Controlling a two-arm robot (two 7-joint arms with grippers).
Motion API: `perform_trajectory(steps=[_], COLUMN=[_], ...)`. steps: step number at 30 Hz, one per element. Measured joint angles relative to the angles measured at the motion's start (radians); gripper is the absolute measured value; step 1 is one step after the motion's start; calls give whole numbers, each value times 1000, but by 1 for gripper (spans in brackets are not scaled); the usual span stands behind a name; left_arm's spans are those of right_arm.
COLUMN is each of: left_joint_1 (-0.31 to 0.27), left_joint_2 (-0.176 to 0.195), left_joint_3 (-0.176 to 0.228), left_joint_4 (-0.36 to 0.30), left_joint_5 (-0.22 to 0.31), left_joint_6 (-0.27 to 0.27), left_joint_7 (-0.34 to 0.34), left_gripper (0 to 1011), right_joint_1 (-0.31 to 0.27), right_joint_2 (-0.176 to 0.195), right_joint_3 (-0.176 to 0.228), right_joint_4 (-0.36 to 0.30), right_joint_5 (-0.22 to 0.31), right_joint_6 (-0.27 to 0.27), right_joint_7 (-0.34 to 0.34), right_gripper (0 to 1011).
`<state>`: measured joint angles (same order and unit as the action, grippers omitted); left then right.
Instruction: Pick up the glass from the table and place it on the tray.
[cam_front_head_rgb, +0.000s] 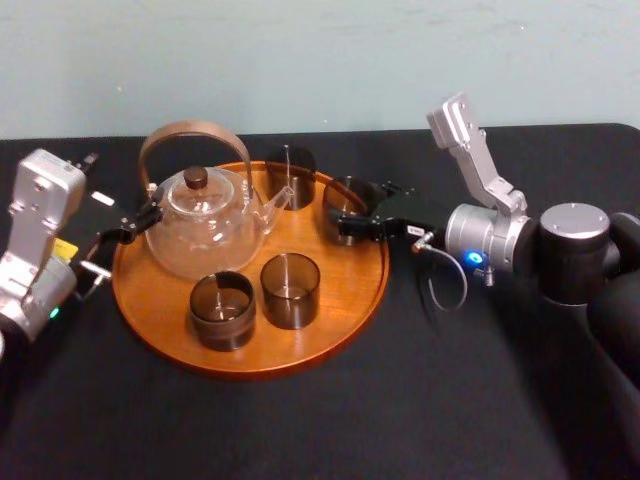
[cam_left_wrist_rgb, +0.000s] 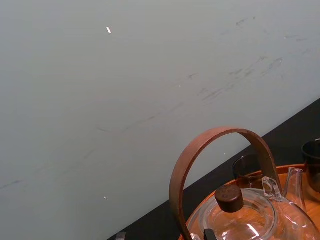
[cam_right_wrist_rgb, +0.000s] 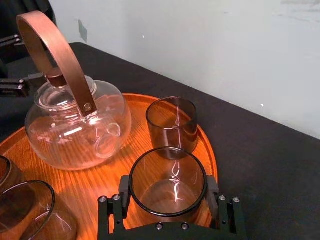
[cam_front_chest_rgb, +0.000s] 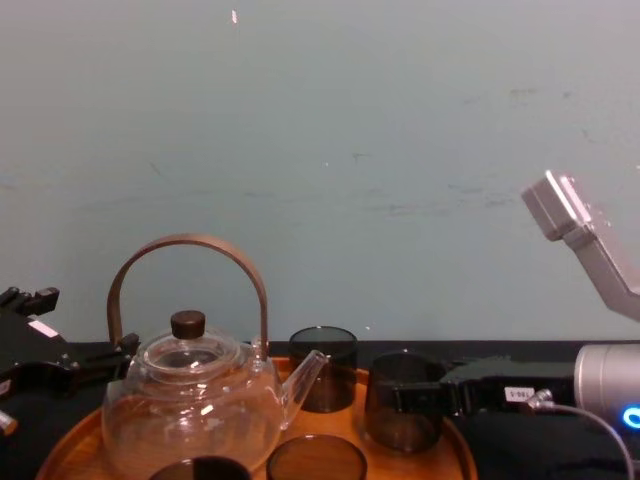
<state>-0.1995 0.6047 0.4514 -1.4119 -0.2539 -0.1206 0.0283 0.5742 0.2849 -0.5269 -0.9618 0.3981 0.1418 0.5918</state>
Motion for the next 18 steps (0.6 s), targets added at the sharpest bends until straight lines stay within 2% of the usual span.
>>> perform_trajectory(steps=[7,18], left_joint_1=[0,0], left_joint_2=[0,0], left_joint_3=[0,0], left_joint_4=[0,0], left_joint_5=[0,0], left_joint_6=[0,0], left_joint_7=[0,0], left_gripper=[1010,1010], right_joint_1=[8,9], right_joint_2=[-11,-15], right_joint_3=[-7,-13], right_joint_4=[25,29], right_joint_5=[-8,-20], right_joint_6=[-11,-15], right_joint_7=[9,9], right_gripper=[905,905])
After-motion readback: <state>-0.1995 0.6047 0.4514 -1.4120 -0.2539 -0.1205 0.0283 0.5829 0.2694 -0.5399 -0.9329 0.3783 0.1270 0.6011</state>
